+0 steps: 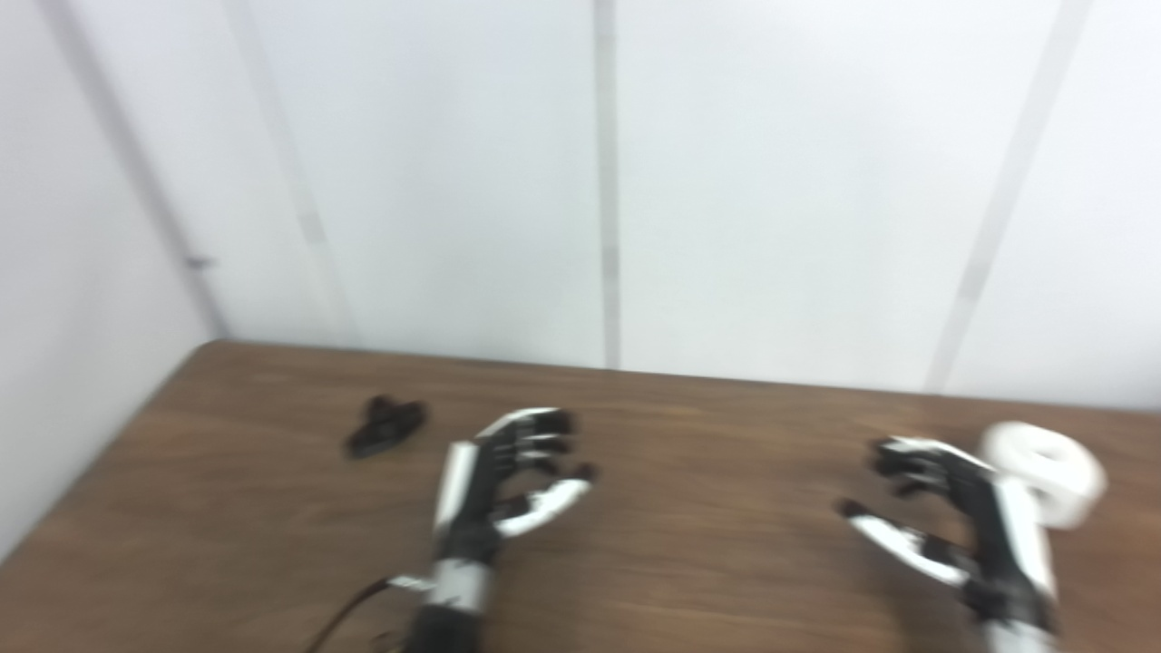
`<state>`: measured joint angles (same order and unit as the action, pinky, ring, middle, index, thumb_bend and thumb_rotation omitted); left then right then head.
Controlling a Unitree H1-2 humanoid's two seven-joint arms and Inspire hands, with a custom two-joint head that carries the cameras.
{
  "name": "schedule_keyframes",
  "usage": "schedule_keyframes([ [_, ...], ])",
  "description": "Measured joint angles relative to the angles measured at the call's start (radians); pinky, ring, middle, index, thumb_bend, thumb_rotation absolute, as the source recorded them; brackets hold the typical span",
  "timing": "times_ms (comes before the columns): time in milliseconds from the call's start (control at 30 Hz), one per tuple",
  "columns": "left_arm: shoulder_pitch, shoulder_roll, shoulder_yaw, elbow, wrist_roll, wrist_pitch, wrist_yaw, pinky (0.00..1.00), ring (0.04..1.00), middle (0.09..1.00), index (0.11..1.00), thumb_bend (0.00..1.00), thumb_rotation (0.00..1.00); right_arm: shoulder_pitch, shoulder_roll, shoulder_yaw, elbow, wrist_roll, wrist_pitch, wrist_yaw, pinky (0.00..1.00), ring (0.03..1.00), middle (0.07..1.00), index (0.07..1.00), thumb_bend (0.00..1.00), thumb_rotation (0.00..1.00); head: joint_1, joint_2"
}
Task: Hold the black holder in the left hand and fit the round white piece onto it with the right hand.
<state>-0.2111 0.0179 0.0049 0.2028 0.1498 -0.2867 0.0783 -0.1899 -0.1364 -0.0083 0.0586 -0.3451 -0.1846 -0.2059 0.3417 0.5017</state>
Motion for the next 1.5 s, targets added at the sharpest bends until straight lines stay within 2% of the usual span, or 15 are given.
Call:
schedule_keyframes([
  [133,-0.004,-0.015,-0.015,0.005,0.011,-0.002,0.003,0.53,0.646,0.688,0.655,0.64,0.12,0.001,-0.026,-0.015,0.001,0.023,-0.002,0.010,0.51,0.589,0.651,0.497,0.51,0.13,0.066,-0.018],
  [300,-0.022,-0.018,-0.028,0.033,0.040,-0.013,0.026,0.52,0.634,0.688,0.654,0.63,0.10,0.021,-0.031,-0.021,-0.026,0.049,0.011,0.035,0.51,0.596,0.659,0.496,0.51,0.12,0.092,-0.029],
  [567,-0.026,-0.019,-0.037,0.036,0.051,-0.014,0.038,0.54,0.654,0.683,0.651,0.64,0.13,0.024,-0.030,-0.021,-0.027,-0.022,0.019,0.016,0.48,0.573,0.631,0.496,0.51,0.12,0.102,-0.028],
  [967,-0.025,-0.019,-0.038,0.033,0.051,-0.009,0.038,0.53,0.644,0.675,0.647,0.66,0.09,0.024,-0.038,-0.025,-0.049,-0.036,0.029,0.016,0.47,0.571,0.627,0.496,0.51,0.12,0.131,-0.035],
  [1167,-0.022,-0.015,-0.037,0.026,0.051,0.003,0.038,0.53,0.638,0.674,0.645,0.68,0.07,0.024,-0.047,-0.027,-0.049,-0.033,0.027,0.016,0.46,0.561,0.623,0.496,0.51,0.12,0.169,-0.060],
  [1500,-0.016,-0.007,-0.034,0.016,0.077,0.004,0.044,0.55,0.647,0.674,0.650,0.69,0.10,0.025,-0.056,-0.027,-0.048,-0.023,0.027,0.019,0.47,0.566,0.639,0.497,0.51,0.12,0.180,-0.051],
])
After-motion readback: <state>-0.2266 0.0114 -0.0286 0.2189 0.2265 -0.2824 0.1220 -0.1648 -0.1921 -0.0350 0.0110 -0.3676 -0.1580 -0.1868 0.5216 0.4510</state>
